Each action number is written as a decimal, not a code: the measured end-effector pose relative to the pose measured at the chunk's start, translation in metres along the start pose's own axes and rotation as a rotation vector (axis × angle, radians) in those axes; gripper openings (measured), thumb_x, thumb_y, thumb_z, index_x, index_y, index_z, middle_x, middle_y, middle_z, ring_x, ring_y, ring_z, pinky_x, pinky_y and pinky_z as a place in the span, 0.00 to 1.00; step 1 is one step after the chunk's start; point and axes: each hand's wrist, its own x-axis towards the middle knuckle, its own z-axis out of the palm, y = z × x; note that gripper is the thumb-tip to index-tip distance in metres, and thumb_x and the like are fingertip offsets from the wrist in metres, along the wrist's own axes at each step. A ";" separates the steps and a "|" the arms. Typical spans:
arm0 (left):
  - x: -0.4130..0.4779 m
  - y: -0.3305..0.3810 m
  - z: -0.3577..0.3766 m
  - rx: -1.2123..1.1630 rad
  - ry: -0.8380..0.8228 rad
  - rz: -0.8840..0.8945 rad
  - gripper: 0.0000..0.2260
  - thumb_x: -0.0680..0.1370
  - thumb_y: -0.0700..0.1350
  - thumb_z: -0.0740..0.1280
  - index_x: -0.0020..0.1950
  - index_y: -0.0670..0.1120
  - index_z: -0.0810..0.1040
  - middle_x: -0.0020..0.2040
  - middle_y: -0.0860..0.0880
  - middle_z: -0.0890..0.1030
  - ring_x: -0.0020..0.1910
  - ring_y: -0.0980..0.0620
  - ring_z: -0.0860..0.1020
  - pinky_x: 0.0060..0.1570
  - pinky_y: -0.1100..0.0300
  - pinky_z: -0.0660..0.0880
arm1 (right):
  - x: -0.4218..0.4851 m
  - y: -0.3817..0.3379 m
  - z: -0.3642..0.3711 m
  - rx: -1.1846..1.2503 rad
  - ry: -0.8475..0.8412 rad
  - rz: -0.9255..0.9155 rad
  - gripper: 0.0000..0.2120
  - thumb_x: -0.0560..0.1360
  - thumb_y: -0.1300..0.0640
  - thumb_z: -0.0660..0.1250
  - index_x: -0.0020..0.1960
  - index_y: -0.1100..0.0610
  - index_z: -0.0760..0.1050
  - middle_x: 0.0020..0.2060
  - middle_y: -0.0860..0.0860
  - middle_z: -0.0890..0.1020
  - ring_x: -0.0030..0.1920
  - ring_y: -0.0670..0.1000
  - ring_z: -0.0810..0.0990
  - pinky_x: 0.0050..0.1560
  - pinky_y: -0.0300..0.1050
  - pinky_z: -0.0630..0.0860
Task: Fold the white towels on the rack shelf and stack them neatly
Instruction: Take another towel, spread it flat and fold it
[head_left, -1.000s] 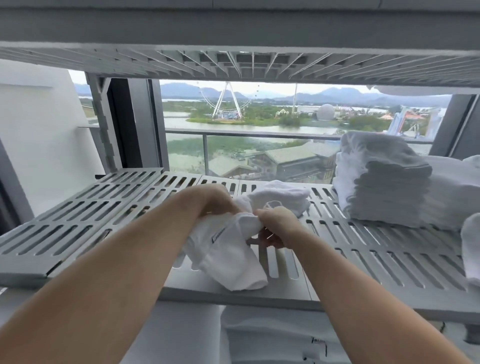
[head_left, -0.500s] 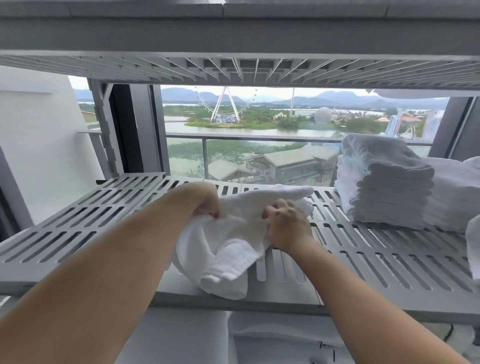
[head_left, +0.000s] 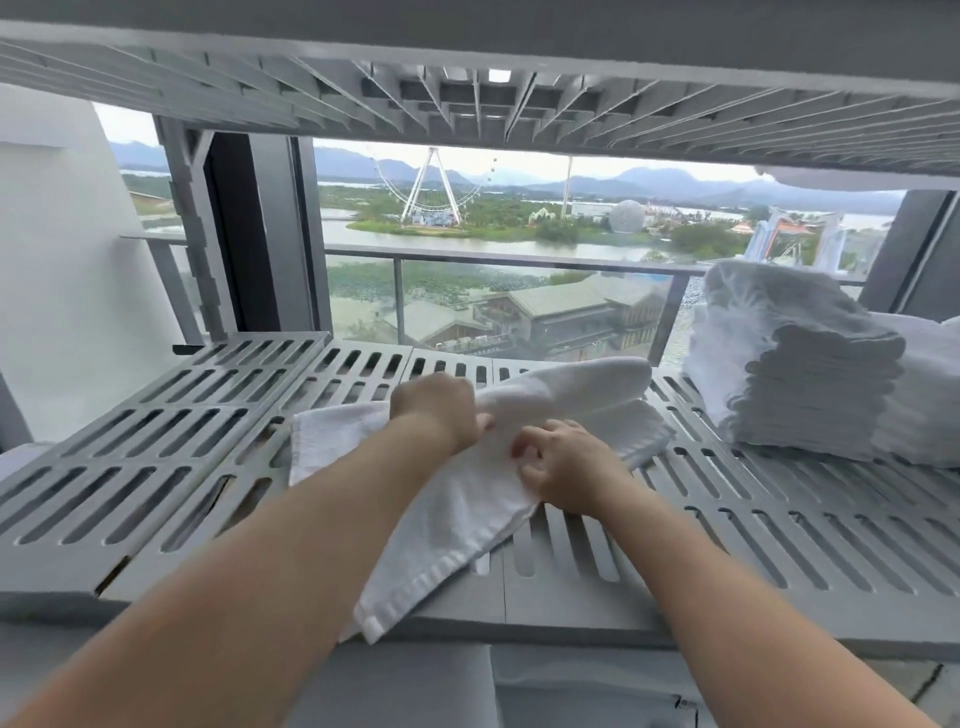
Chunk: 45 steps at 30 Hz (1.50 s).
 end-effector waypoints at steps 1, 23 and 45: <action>0.000 -0.001 0.000 0.039 -0.028 0.018 0.14 0.79 0.54 0.63 0.62 0.51 0.77 0.59 0.48 0.80 0.58 0.45 0.79 0.48 0.53 0.76 | 0.000 -0.006 -0.003 -0.003 -0.009 0.028 0.13 0.75 0.49 0.61 0.57 0.46 0.77 0.55 0.50 0.80 0.58 0.53 0.76 0.59 0.47 0.74; -0.036 0.015 0.025 0.090 0.209 0.072 0.08 0.81 0.48 0.64 0.56 0.47 0.80 0.56 0.46 0.78 0.55 0.45 0.78 0.47 0.50 0.79 | -0.013 0.003 -0.040 0.286 -0.129 0.160 0.15 0.79 0.54 0.64 0.38 0.58 0.82 0.27 0.50 0.83 0.25 0.49 0.79 0.28 0.38 0.74; 0.071 -0.016 -0.011 0.076 -0.218 -0.163 0.29 0.80 0.45 0.61 0.81 0.51 0.59 0.81 0.39 0.57 0.79 0.38 0.58 0.74 0.45 0.63 | 0.085 0.017 -0.053 -0.218 -0.030 0.390 0.37 0.75 0.57 0.63 0.81 0.48 0.53 0.72 0.57 0.69 0.71 0.61 0.69 0.64 0.58 0.73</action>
